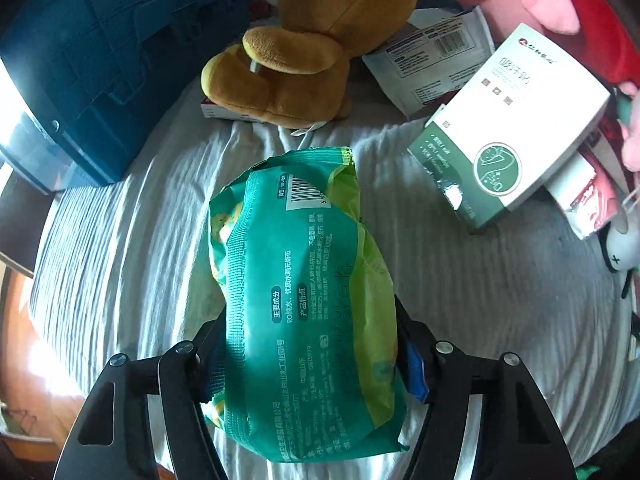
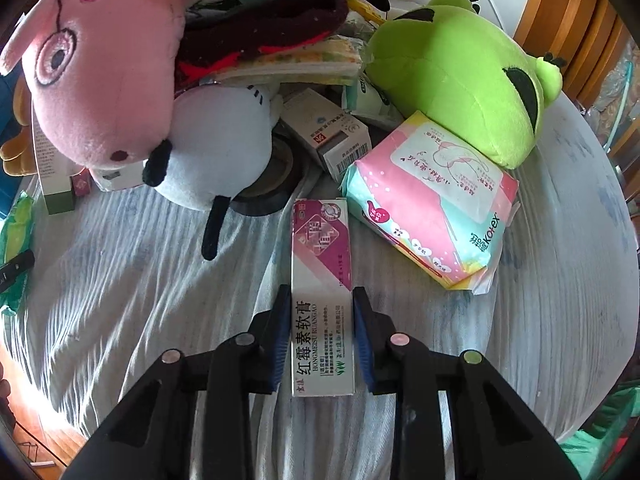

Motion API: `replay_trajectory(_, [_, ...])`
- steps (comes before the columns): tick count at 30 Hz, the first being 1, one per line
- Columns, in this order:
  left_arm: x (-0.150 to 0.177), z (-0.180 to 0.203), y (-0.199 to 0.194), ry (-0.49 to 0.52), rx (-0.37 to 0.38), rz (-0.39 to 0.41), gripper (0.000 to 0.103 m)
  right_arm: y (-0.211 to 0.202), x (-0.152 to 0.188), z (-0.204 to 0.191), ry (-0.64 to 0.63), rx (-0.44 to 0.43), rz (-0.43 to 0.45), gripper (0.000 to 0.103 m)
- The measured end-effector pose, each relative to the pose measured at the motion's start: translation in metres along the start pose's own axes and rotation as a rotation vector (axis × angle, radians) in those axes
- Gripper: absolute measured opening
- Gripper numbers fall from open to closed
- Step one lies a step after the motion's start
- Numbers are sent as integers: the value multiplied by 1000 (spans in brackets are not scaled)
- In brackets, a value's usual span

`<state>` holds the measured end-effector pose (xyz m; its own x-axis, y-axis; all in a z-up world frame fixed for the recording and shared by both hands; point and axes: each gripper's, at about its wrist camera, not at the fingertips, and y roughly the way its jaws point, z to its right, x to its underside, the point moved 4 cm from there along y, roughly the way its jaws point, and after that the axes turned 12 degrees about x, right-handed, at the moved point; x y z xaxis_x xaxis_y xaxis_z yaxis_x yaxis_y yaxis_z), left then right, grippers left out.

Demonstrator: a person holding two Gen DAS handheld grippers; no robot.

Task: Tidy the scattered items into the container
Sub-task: 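Grasp the green wipes pack with the left tool while the right grasps the white-pink ointment box, then lift the wipes pack and ointment box and carry them over the crate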

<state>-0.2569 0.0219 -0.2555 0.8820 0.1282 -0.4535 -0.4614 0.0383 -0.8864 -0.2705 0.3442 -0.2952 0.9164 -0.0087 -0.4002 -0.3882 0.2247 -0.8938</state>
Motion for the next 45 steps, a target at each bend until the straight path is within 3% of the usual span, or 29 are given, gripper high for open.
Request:
replay_trajectory(5, [-28, 20, -28, 31, 15, 48, 67, -12, 3, 3, 15, -4, 17, 29])
replay_trajectory(8, [-17, 34, -1, 37, 25, 78, 67, -27, 1, 7, 30, -15, 43, 29])
replay_trajectory(13, [-8, 40, -31, 43, 31, 128, 67, -57, -3, 7, 30, -50, 104, 29])
replay_trajectory(15, [-14, 23, -25, 43, 28, 149, 67, -71, -6, 6, 25, -69, 135, 29])
replay_trajectory(20, [-15, 28, -71, 41, 7, 215, 67, -103, -11, 22, -5, -125, 236, 29])
replay_trajectory(25, [-25, 22, -120, 36, 1, 303, 67, -138, -29, -1, -47, -172, 337, 29])
replay_trajectory(32, [-45, -10, -180, 53, 8, 420, 67, -202, -55, -67, -115, -218, 479, 29])
replay_trajectory(37, [-60, -63, -217, 74, -14, 506, 67, -254, -72, -130, -139, -259, 556, 29])
replay_trajectory(45, [-93, -152, -254, 69, -61, 571, 67, -324, -98, -237, -162, -310, 650, 29])
